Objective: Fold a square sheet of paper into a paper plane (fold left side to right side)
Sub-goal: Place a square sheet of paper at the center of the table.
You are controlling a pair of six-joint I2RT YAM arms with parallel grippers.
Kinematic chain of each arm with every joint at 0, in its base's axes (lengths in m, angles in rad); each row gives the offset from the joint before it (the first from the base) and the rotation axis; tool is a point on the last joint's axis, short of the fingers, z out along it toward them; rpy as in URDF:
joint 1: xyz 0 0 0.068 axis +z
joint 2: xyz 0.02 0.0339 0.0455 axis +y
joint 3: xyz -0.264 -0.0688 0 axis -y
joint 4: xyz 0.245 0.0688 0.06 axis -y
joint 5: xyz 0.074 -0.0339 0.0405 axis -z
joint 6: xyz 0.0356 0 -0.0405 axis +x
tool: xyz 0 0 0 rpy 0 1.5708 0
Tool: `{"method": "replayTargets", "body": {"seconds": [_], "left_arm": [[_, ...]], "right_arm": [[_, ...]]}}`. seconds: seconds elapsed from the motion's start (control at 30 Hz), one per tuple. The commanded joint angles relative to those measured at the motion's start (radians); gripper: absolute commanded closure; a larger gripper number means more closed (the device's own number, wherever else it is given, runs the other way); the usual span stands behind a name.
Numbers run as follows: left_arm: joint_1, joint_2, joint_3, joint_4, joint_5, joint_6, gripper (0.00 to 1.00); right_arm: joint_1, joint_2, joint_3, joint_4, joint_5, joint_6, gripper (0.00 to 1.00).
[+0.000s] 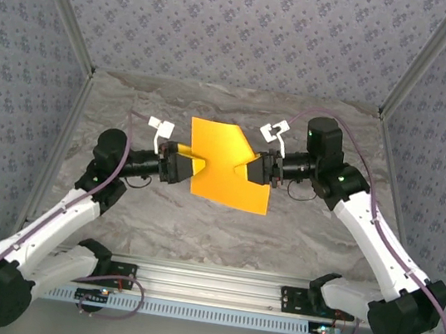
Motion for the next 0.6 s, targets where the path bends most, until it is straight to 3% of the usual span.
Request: {"method": "replayTargets", "body": {"seconds": [0.0,0.17,0.33,0.57], "left_arm": [[-0.045,-0.009,0.071,-0.010,0.024,0.078,0.20],[-0.061,0.001,0.084,-0.078,-0.009,0.110,0.69],[-0.063,0.019,0.061,-0.077,-0.034,0.105,0.97],[-0.064,0.117,0.021,-0.119,-0.118,0.090,1.00]], "right_arm": [[0.004,-0.017,0.027,-0.032,-0.014,-0.020,0.77],[-0.018,-0.046,0.010,-0.045,0.037,-0.023,0.75],[-0.068,-0.092,-0.036,-0.064,0.108,-0.021,0.65],[-0.182,-0.155,-0.084,-0.273,0.347,-0.111,0.33]]}}
